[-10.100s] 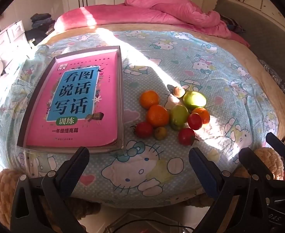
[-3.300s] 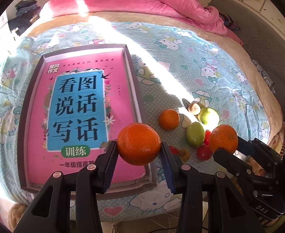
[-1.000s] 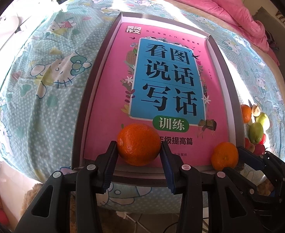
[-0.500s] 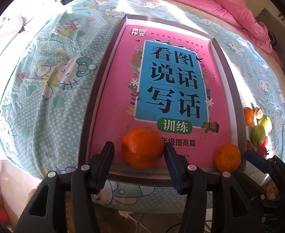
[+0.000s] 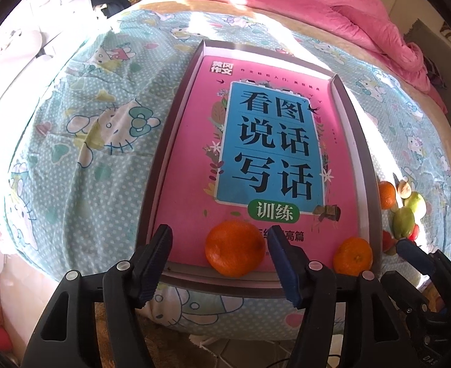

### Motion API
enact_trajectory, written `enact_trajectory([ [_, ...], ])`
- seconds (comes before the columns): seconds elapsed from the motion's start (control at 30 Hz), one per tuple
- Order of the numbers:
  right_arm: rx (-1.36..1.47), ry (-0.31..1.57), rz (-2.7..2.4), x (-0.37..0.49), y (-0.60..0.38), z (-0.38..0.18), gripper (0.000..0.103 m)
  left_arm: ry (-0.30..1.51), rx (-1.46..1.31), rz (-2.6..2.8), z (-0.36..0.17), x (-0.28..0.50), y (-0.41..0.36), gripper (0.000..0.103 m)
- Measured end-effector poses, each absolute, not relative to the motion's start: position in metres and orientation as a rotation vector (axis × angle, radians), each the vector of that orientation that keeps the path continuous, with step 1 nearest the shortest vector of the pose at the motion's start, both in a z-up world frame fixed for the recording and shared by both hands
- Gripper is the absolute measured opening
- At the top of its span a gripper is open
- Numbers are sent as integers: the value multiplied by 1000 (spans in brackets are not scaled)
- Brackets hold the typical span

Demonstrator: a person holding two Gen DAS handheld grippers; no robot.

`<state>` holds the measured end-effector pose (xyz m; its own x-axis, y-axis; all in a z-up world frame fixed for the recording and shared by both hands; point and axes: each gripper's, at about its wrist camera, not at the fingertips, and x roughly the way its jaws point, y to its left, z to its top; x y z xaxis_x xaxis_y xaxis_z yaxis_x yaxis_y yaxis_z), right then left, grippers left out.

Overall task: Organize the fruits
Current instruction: 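Lower both oranges onto the workbook inside the tray and open both tools, then move both open tools back toward the fruit pile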

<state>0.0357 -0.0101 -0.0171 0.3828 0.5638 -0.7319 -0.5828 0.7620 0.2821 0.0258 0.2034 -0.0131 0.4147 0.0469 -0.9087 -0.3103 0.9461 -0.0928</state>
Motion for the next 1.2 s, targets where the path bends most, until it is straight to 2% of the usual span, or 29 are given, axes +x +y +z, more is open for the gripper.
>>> enact_trajectory([
  [0.13,-17,917,727,36,-13,-15,53,1108,-265,235,-7,24,203,72],
  [0.37,-14,884,725,32,-17,-8,54,1048,-263,221,9,20,199,75],
  [0.5,0,842,722,28,-22,1,68,1023,-266,193,19,19,192,76],
  [1.2,112,764,557,34,-104,26,72,994,-168,24,47,24,115,76],
])
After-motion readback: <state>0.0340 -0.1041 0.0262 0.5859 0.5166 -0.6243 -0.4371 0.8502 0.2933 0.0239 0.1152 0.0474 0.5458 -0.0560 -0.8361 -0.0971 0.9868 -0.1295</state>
